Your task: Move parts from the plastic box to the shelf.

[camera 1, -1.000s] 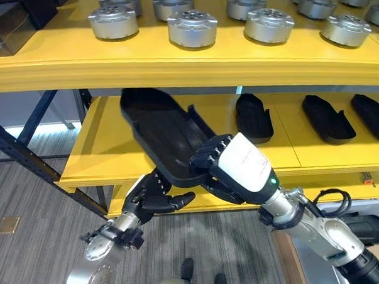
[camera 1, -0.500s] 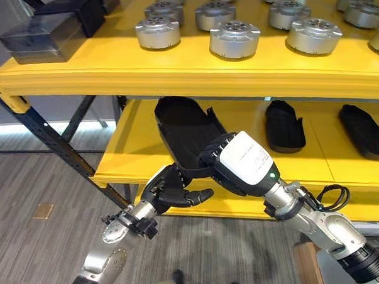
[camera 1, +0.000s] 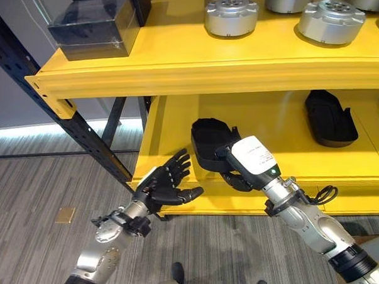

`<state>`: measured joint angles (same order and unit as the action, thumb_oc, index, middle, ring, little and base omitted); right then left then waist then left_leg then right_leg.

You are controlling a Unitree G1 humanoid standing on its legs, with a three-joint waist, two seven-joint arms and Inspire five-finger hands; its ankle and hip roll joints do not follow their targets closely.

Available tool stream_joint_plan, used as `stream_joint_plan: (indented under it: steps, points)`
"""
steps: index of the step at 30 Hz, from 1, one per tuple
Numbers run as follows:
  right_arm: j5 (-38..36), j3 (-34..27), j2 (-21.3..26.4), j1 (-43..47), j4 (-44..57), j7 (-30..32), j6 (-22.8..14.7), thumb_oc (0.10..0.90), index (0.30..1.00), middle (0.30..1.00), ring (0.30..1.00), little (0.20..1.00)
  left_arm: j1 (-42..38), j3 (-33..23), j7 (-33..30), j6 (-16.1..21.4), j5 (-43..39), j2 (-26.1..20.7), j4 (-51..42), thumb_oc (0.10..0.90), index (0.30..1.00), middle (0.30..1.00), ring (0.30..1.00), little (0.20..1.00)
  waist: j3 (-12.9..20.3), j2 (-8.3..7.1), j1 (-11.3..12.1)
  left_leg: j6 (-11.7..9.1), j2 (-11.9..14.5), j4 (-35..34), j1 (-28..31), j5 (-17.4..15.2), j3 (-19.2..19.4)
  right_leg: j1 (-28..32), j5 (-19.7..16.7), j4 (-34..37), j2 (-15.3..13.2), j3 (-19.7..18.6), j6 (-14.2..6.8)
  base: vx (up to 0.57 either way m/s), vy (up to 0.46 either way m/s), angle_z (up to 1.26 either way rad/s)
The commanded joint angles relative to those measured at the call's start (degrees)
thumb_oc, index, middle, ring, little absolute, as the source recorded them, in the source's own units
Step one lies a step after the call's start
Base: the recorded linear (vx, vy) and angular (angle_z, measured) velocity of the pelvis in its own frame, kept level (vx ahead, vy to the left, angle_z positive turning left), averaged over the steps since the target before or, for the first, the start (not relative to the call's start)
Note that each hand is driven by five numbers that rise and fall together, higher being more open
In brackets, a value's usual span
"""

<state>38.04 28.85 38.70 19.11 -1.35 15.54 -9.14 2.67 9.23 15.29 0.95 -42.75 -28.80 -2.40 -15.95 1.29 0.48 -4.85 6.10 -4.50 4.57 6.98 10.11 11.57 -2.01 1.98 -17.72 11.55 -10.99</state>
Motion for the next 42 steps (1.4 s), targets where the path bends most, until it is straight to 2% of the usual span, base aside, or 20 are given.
stream_joint_plan:
  steps: [1, 11, 14, 17, 19, 23, 25, 26, 27, 34, 42]
  points:
    - [-1.2, -4.15, 1.95, 6.15, 2.74, 8.0, 0.94, 0.4, 0.3, 0.3, 0.3, 0.3, -1.78, 0.09, 2.46, 1.57, -3.73, 2.31, -6.67, 0.9, 1.0, 1.0, 1.0, 1.0, 6.09, 1.69, -1.42, -1.59, 5.66, -0.5, 0.15, -3.07, -0.77, -5.94, 2.4, -2.76, 7.1, -2.29, 5.46, 0.03, -0.032, 0.15]
    - [1.81, -4.75, 1.33, 13.58, -6.89, 8.51, 6.9, 0.4, 0.3, 0.3, 0.3, 0.3, -1.79, 1.45, 3.36, 0.36, -4.98, 0.78, -8.9, 0.9, 1.0, 1.0, 1.0, 1.0, 3.54, 2.47, 0.19, -1.91, 5.91, -0.5, -2.57, -1.5, -1.47, -7.89, 2.81, -3.8, 7.78, -2.0, 6.18, -0.02, -0.045, 0.05]
    - [2.77, -4.54, 3.0, 17.96, -11.0, 6.51, 10.04, 0.4, 0.3, 0.3, 0.3, 0.3, -3.09, 1.84, 3.34, 0.21, -5.87, -0.06, -9.77, 0.9, 1.0, 1.0, 1.0, 1.0, 1.56, 3.23, 0.54, -2.21, 6.35, -0.5, -4.17, -0.27, -1.96, -9.92, 3.27, -5.45, 8.03, -2.22, 6.63, -0.1, -0.046, 0.08]
    - [2.22, -4.2, 4.6, 20.12, -13.83, 6.6, 11.03, 0.4, 0.3, 0.3, 0.3, 0.3, -4.04, 2.15, 3.21, 0.52, -6.5, -0.81, -10.14, 0.9, 1.0, 1.0, 1.0, 1.0, 0.05, 3.43, 0.53, -2.29, 6.68, -0.5, -5.07, 0.33, -2.12, -11.26, 3.6, -6.54, 8.22, -2.49, 6.87, -0.09, -0.056, 0.04]
    - [2.47, -3.6, 6.71, 22.95, -18.37, 6.56, 9.25, 0.4, 0.3, 0.3, 0.3, 0.3, -5.53, 2.65, 3.38, 0.89, -6.55, -1.55, -10.89, 0.9, 1.0, 1.0, 1.0, 1.0, -2.12, 3.74, 0.87, -2.29, 6.79, -0.14, -6.47, 1.02, -2.73, -13.18, 3.85, -7.91, 8.36, -2.62, 7.06, -0.17, -0.111, -0.01]
    - [2.94, -1.02, 8.13, 27.66, -22.07, 7.39, 7.52, 0.4, 0.3, 0.3, 0.3, 0.3, -7.37, 3.24, 2.42, 0.66, -7.13, -2.51, -11.05, 0.9, 1.0, 1.0, 1.0, 1.0, -4.1, 4.06, 1.36, -2.27, 6.86, -0.02, -7.87, 1.5, -3.3, -15.09, 3.95, -8.91, 8.48, -2.86, 7.03, -0.12, -0.091, 0.02]
    - [3.55, 0.82, 8.33, 30.64, -23.05, 6.75, 7.73, 0.4, 0.3, 0.3, 0.3, 0.3, -8.46, 3.4, 2.18, -0.05, -6.69, -2.6, -10.91, 0.9, 1.0, 1.0, 1.0, 1.0, -4.92, 4.18, 1.49, -2.35, 6.97, 0.06, -8.58, 1.77, -3.49, -15.95, 4.11, -9.42, 8.66, -3.0, 7.14, -0.15, -0.144, -0.03]
    - [2.71, 4.38, 10.07, 35.96, -26.0, 7.16, 9.25, 0.4, 0.3, 0.3, 0.3, 0.3, -10.15, 4.67, 2.44, -0.27, -6.11, -2.92, -11.69, 0.9, 1.0, 1.0, 1.0, 1.0, -7.49, 4.57, 2.17, -2.32, 6.85, 0.06, -10.29, 2.27, -4.23, -17.75, 4.66, -10.49, 9.13, -2.94, 7.51, -0.2, -0.192, 0.01]
    - [2.11, 5.1, 10.71, 37.15, -26.94, 7.43, 8.92, 0.4, 0.3, 0.3, 0.3, 0.3, -10.35, 4.82, 2.72, -0.12, -6.03, -3.13, -11.76, 0.9, 1.0, 1.0, 1.0, 1.0, -7.98, 4.66, 2.32, -2.3, 6.84, 0.04, -10.7, 2.41, -4.39, -18.35, 4.76, -10.89, 9.25, -2.9, 7.59, -0.2, -0.188, 0.04]
    - [2.13, 7.93, 13.41, 41.26, -30.15, 8.34, 5.91, 0.4, 0.3, 0.3, 0.3, 0.3, -11.38, 5.44, 4.16, -0.17, -5.89, -4.18, -11.92, 0.9, 1.0, 1.0, 1.0, 1.0, -9.99, 4.85, 3.02, -2.2, 6.81, 0.32, -12.75, 2.85, -5.34, -20.81, 5.93, -13.15, 9.87, -2.8, 8.1, -0.05, -0.085, 0.04]
    - [1.13, 10.25, 14.92, 46.17, -31.5, 8.41, 6.04, 0.4, 0.3, 0.3, 0.3, 0.3, -12.21, 5.9, 5.45, -1.45, -5.66, -5.26, -12.89, 0.9, 1.0, 1.0, 1.0, 1.0, -11.41, 4.88, 4.12, -2.01, 6.55, 0.8, -14.46, 3.05, -6.46, -22.68, 7.51, -15.93, 10.55, -2.53, 8.59, -0.02, -0.083, 0.01]
